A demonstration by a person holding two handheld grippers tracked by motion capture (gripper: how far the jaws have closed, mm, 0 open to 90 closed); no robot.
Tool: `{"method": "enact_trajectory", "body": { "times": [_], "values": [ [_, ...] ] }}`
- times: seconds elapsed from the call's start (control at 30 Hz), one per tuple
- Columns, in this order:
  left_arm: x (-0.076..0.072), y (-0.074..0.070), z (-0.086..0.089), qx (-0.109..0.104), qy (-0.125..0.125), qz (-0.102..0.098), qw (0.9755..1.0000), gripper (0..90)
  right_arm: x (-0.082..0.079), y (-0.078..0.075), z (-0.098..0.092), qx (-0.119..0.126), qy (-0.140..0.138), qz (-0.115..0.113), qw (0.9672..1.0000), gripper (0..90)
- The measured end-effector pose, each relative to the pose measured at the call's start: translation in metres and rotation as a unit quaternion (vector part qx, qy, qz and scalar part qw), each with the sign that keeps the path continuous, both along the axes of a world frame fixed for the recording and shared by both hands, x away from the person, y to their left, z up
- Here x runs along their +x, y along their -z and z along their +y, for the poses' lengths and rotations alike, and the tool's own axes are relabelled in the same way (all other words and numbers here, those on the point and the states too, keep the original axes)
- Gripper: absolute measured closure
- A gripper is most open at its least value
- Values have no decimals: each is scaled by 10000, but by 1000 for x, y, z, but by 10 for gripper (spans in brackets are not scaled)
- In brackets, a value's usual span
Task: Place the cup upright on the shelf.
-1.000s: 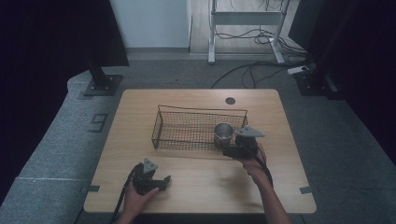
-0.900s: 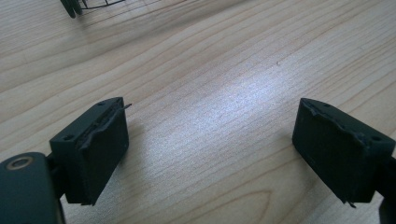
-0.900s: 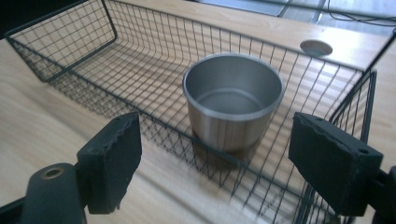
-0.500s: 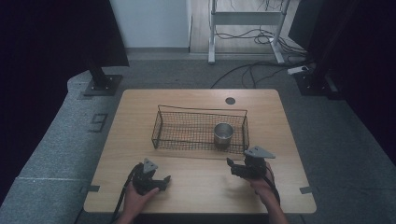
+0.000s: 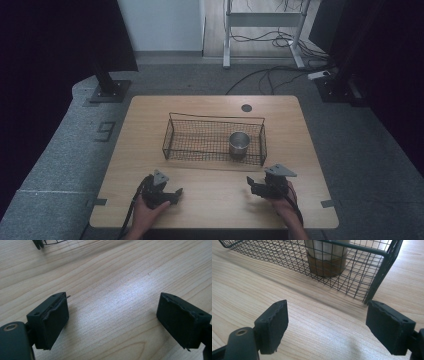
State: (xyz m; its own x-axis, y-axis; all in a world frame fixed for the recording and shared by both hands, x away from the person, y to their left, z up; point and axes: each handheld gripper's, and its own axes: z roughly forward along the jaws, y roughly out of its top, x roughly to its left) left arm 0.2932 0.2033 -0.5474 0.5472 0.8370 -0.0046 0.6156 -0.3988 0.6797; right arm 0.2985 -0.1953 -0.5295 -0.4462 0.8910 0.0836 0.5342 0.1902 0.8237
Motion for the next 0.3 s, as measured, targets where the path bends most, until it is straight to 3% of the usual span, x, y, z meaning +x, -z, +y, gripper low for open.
{"method": "enact_trajectory", "body": {
  "times": [0.3],
  "values": [
    [0,0,0,0,1,0,10000,106,0,8,-4,-127,52,93,9999,177]
  ]
}}
